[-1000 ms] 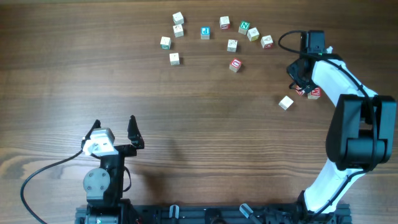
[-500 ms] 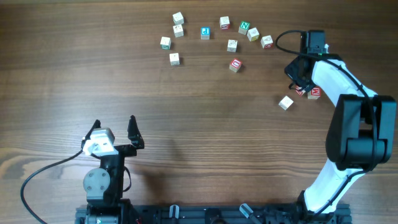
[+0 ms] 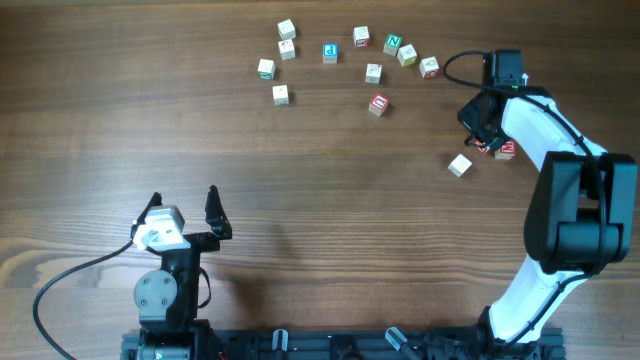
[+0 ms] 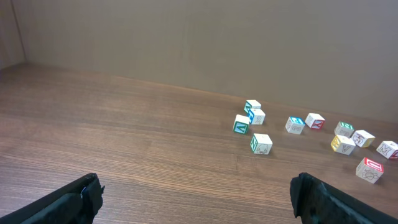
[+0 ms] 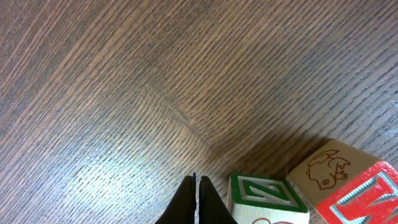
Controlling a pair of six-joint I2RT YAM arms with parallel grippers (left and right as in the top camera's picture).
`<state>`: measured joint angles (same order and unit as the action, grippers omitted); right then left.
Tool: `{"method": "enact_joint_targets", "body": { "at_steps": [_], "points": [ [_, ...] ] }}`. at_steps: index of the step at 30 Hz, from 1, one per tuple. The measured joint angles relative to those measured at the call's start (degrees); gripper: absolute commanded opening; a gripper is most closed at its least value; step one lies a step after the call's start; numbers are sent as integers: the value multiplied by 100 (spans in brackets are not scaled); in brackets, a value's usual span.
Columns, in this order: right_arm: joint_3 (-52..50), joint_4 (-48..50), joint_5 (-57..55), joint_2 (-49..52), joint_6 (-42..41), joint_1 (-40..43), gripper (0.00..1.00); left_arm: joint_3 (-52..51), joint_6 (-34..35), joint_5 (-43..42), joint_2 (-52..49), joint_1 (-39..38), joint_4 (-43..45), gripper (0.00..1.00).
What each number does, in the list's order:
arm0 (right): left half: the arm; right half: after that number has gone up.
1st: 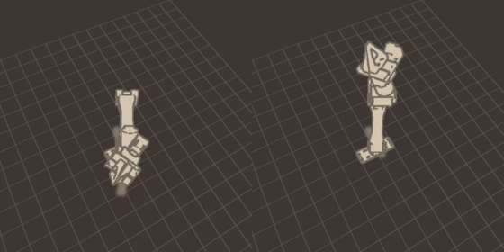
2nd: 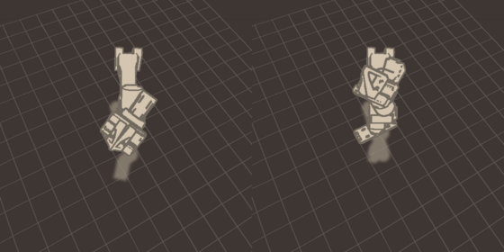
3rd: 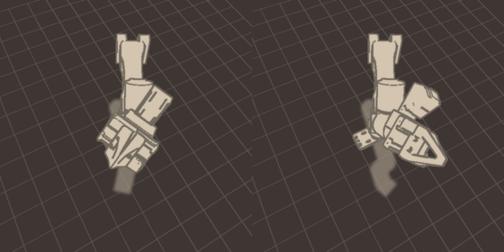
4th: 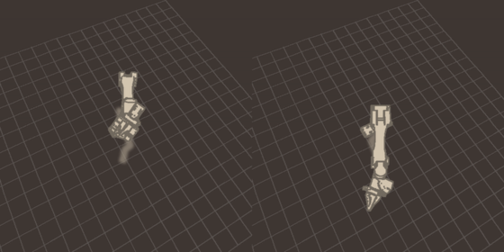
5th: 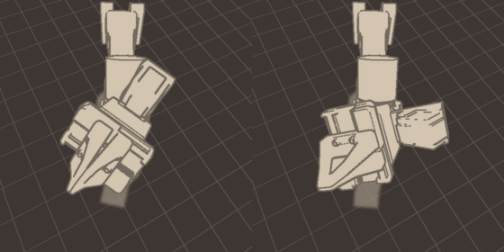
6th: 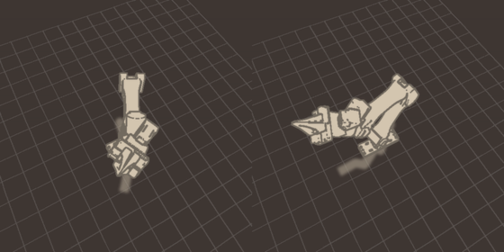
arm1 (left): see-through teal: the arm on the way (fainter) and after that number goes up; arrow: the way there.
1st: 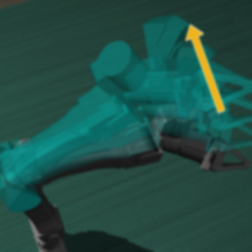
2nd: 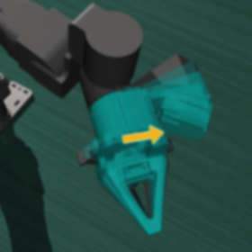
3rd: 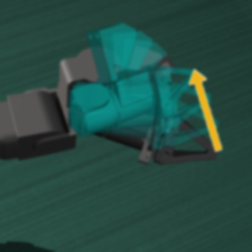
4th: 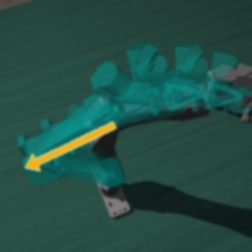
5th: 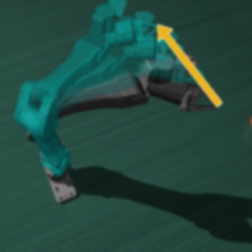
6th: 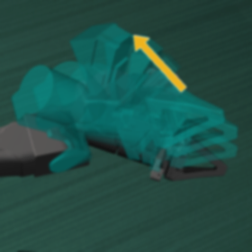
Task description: Form a circle
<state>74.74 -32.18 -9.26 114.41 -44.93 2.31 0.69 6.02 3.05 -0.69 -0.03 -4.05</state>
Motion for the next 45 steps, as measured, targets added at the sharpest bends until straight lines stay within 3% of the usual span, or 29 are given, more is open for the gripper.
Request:
{"method": "enact_joint_targets", "body": {
  "at_steps": [45],
  "points": [
    [0,4,-330,0,-387,0,5,0,0,0,0,0,0,100]
  ]
}}
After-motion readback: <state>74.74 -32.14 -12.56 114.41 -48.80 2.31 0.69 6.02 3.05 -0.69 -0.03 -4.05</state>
